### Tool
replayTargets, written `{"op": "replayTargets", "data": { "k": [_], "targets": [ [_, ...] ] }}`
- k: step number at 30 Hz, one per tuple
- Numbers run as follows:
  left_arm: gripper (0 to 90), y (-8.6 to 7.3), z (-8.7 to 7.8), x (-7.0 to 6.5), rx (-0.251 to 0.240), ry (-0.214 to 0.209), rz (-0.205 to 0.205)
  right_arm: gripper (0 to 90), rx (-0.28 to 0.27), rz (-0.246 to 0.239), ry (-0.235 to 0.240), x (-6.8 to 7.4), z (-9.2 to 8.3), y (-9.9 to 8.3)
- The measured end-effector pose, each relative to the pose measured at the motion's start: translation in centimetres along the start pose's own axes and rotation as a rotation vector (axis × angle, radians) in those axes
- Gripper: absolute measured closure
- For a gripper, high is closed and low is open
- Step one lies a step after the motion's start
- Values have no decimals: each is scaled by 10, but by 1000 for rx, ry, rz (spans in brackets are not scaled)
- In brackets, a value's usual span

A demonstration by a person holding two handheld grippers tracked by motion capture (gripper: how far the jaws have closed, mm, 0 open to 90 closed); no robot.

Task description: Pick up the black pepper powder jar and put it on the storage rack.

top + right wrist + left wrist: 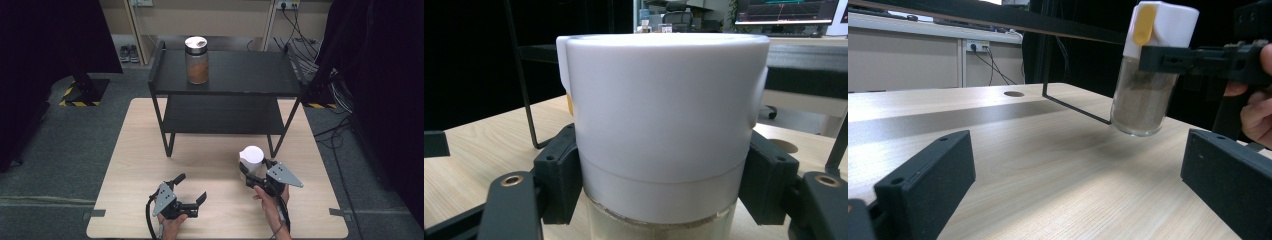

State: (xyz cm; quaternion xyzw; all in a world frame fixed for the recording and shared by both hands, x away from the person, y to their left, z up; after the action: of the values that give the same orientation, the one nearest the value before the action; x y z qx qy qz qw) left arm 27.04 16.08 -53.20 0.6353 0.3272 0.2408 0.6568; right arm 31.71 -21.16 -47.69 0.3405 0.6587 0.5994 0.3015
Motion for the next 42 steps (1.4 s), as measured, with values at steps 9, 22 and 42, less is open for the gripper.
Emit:
{"op": "replayTargets", "data": {
  "k": [9, 22, 42],
  "targets": [
    [4, 0, 0, 0, 1, 0, -1, 305, -6, -1, 12, 4, -8, 18],
    [4, 0, 0, 0, 2, 3, -4, 306, -23, -9, 44, 3, -12, 57],
    [4, 0, 0, 0, 6, 3, -8, 307, -57, -4, 113, -3, -7, 134]
  ]
}}
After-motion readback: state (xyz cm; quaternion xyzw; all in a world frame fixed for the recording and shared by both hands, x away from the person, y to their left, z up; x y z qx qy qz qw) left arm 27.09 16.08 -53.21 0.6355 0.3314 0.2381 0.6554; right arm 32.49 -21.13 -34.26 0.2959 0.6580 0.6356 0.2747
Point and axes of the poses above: each handheld gripper's, and its own axes: z roughly forward along the jaws, y roughly out of its top, x roughly to its left, the point moved 10 cm from there along z, roughly forward along the jaws, and after that the axes turned 1 degree about z, right-handed, at the moved point
